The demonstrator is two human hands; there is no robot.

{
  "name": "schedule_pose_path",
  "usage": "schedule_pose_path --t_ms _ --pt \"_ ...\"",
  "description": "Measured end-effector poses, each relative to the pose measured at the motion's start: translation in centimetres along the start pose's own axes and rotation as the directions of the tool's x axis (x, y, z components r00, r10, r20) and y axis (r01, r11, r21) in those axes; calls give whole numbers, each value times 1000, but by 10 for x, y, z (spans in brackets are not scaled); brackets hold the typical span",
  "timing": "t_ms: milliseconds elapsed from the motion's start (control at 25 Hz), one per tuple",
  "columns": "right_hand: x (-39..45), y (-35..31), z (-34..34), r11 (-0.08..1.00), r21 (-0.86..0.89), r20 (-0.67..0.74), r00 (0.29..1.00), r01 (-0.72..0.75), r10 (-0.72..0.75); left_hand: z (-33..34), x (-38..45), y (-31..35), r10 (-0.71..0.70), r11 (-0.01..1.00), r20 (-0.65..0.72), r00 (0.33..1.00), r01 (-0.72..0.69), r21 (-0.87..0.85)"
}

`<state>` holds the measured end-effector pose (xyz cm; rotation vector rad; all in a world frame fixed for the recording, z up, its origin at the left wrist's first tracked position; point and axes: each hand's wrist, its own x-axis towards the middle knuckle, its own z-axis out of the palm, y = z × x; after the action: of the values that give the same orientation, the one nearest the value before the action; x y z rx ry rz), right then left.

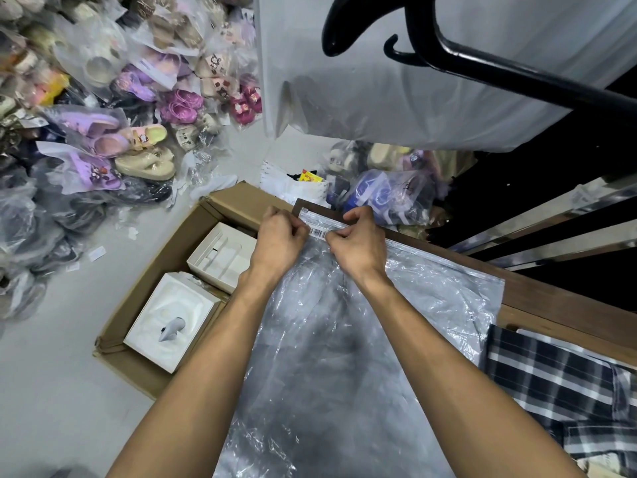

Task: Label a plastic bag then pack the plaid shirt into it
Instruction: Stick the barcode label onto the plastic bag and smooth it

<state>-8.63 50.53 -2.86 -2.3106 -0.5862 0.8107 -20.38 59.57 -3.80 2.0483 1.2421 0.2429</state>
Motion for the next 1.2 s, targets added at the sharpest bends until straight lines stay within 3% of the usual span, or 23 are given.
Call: schedule_pose_path --t_ms 160,320,400,520,600,720,840,960,1200 --pt "5 -2 -4 999 -3 51 997 -50 50 -2 2 -2 -30 999 33 999 29 18" --pt "12 -4 -13 993 -57 100 989 -108 113 -15 10 -1 -185 976 83 979 193 -104" --pt "13 -8 -16 987 -141 116 989 -74 90 -19 14 3 -166 967 144 976 189 -170" --pt "16 -14 -22 956 -294 153 988 15 32 -22 17 4 -59 998 176 983 55 30" --pt "17 -13 -24 954 -299 181 983 26 30 -24 17 0 5 991 176 984 -27 128" --pt "17 -9 -20 954 -295 158 987 53 -6 -28 12 -1 -24 975 133 991 -7 222" --pt "10 -11 -11 937 -288 123 978 198 -169 -32 6 7 -67 941 118 991 24 338" --pt "5 -9 -6 867 -224 232 888 446 -397 -37 6 6 -104 940 179 978 38 339" --pt "24 6 -15 791 -145 400 766 595 -503 -45 13 7 -162 945 275 948 69 321"
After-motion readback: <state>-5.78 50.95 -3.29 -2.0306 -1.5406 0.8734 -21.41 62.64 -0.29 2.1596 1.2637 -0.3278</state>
